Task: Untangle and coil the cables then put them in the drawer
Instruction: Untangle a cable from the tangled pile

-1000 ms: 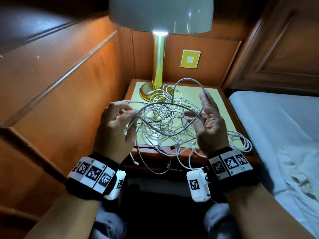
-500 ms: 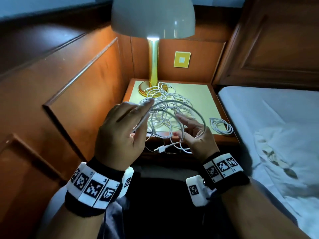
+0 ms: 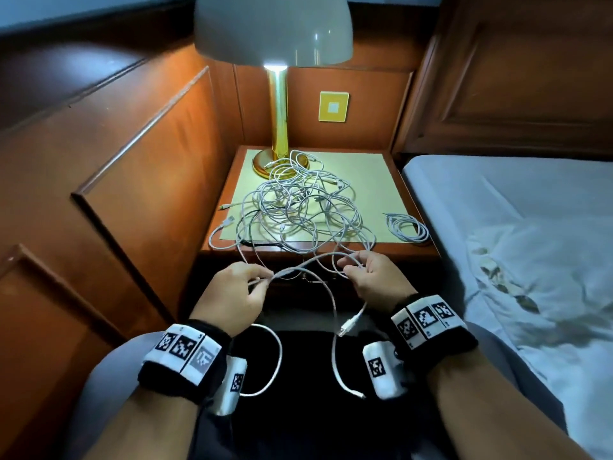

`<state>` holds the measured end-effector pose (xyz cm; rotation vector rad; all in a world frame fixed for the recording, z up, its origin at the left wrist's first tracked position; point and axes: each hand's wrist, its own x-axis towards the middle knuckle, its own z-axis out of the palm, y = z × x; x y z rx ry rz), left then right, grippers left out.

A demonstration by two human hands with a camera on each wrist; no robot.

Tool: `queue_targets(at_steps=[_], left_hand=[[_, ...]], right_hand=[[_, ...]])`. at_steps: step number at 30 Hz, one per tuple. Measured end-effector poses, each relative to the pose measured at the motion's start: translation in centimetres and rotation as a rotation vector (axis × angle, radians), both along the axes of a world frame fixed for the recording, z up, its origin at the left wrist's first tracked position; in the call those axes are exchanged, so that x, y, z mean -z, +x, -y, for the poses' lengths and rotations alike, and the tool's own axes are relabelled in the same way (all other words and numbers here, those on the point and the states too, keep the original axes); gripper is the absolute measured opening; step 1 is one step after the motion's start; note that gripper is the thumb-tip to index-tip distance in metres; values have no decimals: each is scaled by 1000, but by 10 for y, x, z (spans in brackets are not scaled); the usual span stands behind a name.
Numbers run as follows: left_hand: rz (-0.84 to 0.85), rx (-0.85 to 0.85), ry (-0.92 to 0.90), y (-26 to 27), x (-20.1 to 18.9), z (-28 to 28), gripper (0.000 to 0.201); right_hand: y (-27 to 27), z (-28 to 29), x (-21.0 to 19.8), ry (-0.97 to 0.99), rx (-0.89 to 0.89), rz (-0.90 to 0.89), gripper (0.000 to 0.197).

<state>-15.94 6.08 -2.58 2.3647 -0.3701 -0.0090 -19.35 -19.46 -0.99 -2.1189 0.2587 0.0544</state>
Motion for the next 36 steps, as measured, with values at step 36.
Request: queue_targets(at_steps=[36], left_hand=[[308, 384, -263, 60, 9, 37, 20]], right_hand=[[63, 7, 11, 24, -34, 331, 27]])
